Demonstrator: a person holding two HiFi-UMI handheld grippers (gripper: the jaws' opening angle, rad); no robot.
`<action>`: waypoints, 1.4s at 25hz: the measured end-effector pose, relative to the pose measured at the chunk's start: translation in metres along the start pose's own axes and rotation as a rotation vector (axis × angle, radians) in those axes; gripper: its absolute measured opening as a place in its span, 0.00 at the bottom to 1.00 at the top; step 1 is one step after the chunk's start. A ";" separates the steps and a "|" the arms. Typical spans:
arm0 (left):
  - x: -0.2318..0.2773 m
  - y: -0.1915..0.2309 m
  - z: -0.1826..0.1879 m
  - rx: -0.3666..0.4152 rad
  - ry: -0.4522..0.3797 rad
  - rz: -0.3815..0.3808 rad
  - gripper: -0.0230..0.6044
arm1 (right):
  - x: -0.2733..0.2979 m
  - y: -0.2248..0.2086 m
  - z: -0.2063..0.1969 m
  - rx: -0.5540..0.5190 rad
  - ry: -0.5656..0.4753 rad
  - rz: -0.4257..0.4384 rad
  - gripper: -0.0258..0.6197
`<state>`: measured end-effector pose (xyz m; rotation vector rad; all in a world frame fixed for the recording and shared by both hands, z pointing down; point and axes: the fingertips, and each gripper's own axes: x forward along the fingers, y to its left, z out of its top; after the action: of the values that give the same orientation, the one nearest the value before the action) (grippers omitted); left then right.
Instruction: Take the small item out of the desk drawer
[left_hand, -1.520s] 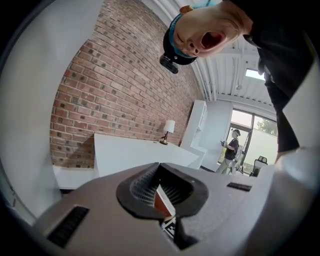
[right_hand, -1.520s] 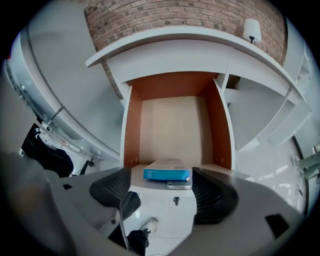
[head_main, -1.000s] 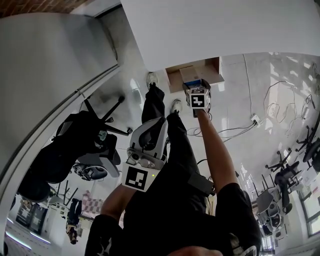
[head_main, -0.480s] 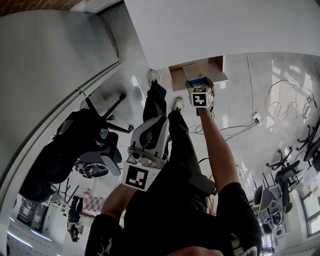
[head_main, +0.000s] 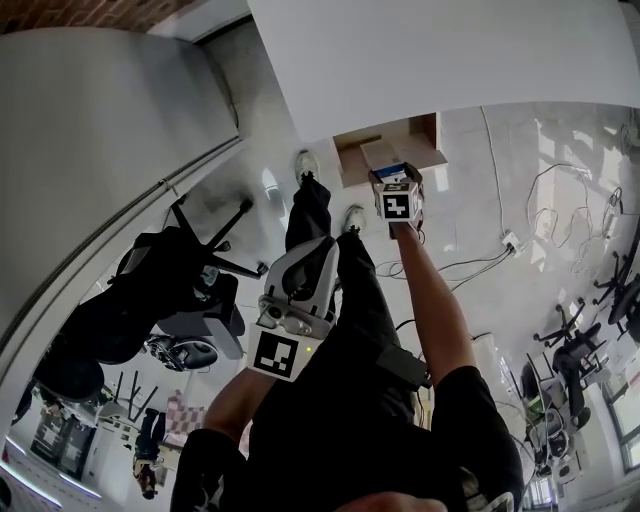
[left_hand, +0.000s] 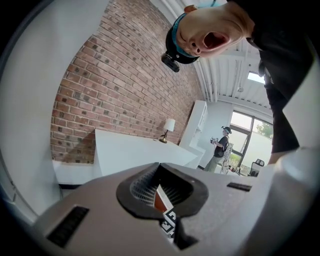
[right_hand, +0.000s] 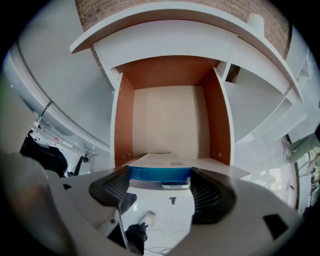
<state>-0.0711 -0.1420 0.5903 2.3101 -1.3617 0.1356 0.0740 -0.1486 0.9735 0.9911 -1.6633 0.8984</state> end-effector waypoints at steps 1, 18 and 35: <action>-0.003 -0.003 0.002 0.005 -0.004 -0.001 0.05 | -0.006 0.001 0.001 0.001 -0.008 0.002 0.63; -0.072 -0.063 0.053 0.001 -0.124 0.041 0.05 | -0.143 0.025 0.005 -0.035 -0.212 0.057 0.63; -0.142 -0.152 0.110 0.092 -0.267 0.100 0.05 | -0.420 0.024 0.019 -0.078 -0.768 0.143 0.63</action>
<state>-0.0291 -0.0124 0.3986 2.4026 -1.6331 -0.0844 0.1309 -0.0719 0.5632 1.2655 -2.4114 0.5539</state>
